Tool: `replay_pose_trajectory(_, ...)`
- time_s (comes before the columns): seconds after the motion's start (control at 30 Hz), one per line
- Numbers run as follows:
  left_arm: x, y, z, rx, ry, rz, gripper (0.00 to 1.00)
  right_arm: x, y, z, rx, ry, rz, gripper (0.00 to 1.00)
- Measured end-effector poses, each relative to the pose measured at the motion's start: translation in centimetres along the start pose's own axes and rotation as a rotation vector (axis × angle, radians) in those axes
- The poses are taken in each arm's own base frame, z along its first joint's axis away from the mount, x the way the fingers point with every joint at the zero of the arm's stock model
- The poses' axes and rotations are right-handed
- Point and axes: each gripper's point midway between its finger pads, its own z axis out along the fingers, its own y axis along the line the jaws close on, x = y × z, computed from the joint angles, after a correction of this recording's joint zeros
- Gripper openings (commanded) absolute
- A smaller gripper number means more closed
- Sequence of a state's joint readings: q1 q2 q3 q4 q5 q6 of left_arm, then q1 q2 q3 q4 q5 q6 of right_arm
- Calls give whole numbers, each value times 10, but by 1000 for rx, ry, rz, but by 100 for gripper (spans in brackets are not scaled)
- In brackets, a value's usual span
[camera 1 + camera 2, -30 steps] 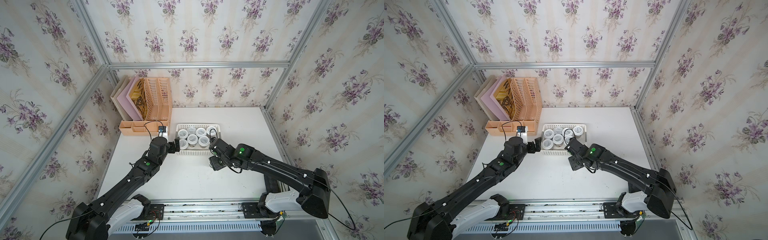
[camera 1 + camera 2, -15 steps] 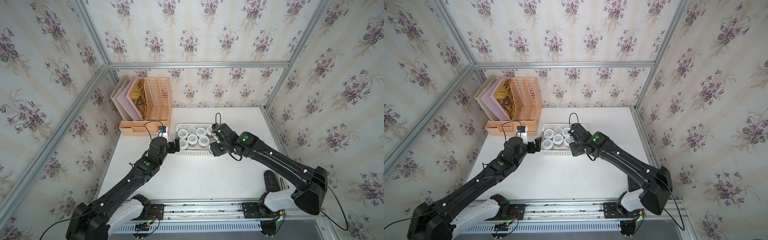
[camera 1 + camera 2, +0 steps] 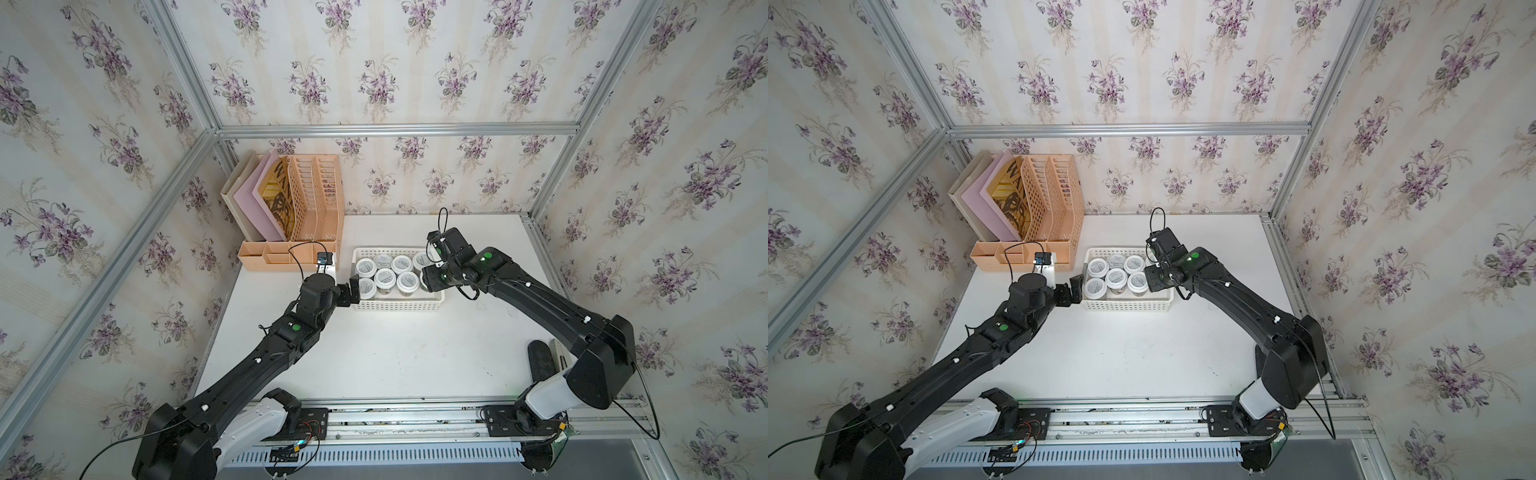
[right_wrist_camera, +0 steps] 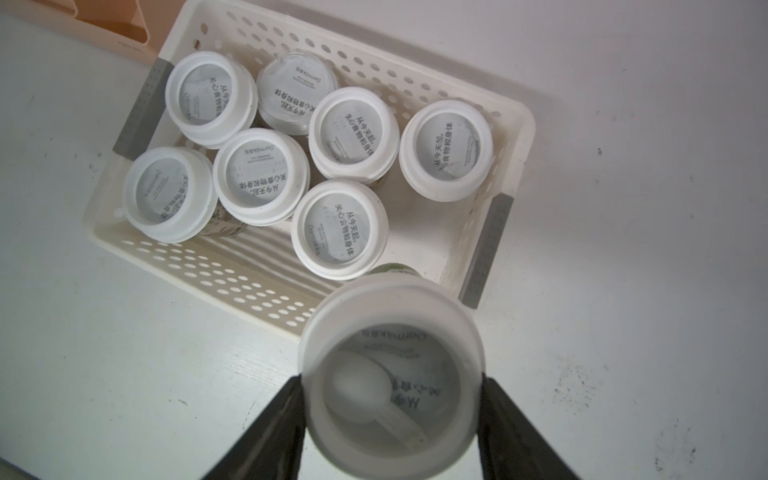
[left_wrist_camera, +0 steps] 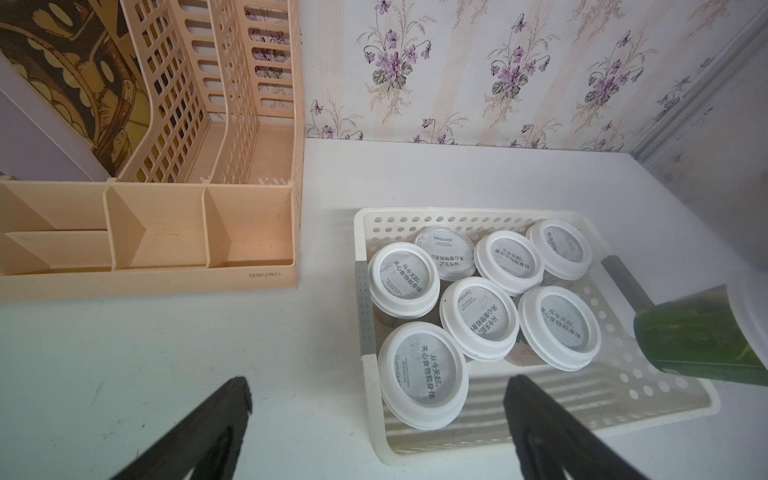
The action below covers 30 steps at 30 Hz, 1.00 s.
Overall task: Put the yogurt in the basket
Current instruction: Place the yogurt in the basket.
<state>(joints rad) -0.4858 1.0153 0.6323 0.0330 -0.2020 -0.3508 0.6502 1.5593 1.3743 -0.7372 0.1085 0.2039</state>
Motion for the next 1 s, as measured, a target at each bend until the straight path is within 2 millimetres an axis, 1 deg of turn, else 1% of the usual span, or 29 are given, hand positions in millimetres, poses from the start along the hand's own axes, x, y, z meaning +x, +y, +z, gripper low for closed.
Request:
replay_pose_trajectory(0.1,0,0,0,0,0,0,99,-3,-6,9,3,10,0,64)
replay_pose_trajectory(0.23,0,0,0,0,1,0,99,-7,-5,20,4,21,-5,64)
replay_pose_trajectory(0.5,1,0,0,-1,2,1,99,-4,-6,42,22,63,-28,64)
replay_pose_trajectory(1.0,1,0,1,-1,3,1,99,6,-11,63,54,118,-40,63)
